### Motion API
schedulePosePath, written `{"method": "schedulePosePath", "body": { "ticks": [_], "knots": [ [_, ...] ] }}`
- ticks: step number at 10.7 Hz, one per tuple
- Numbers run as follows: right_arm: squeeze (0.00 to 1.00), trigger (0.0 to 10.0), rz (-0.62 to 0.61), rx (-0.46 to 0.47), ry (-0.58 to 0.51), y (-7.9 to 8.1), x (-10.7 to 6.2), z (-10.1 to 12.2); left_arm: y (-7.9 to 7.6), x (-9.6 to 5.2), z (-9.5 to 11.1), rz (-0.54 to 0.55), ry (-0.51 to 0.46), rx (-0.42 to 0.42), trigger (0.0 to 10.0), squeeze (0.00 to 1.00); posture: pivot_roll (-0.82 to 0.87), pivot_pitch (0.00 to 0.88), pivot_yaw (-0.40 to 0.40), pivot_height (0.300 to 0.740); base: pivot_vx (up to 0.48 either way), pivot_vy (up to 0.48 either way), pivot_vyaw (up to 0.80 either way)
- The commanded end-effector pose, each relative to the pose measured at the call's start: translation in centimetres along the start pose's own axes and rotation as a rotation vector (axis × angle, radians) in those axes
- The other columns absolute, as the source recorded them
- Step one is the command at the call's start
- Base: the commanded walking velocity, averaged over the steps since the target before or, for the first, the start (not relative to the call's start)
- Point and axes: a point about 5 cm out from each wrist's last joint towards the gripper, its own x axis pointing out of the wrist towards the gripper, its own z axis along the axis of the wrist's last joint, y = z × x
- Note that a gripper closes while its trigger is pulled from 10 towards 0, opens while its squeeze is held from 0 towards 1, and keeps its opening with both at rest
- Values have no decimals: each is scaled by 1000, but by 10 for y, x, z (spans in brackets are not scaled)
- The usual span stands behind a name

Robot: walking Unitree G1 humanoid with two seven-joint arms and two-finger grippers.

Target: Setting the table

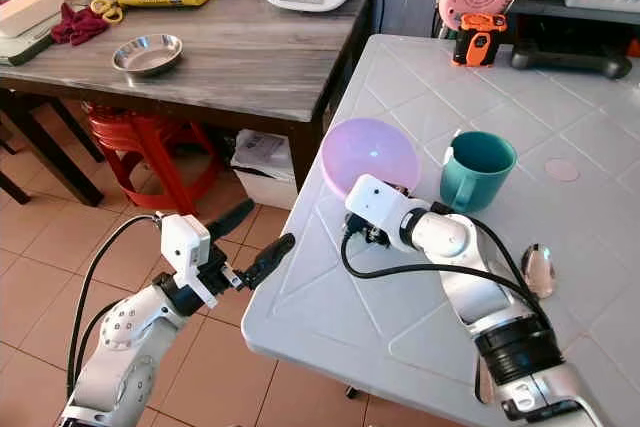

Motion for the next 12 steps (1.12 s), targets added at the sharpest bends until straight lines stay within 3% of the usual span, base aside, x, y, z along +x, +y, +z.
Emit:
{"method": "schedulePosePath", "body": {
  "ticks": [1, 6, 12],
  "knots": [
    [0, 0, -3, -20, -6, -4, 1, 2, -2, -1, 0, -30, 17, 10, 10000, 0, -74, 103, 77, 740, 0, 0, 0],
    [0, 0, 0, -67, -43, -10, 0, 7, 5, -7, -8, -30, 56, 117, 10000, 0, -74, 90, 72, 740, 0, 0, 0],
    [0, 0, -3, -98, -42, -11, 0, 5, 10, -9, -9, -36, 64, 152, 10000, 0, -69, 82, 85, 740, 0, 0, 0]
  ]
}}
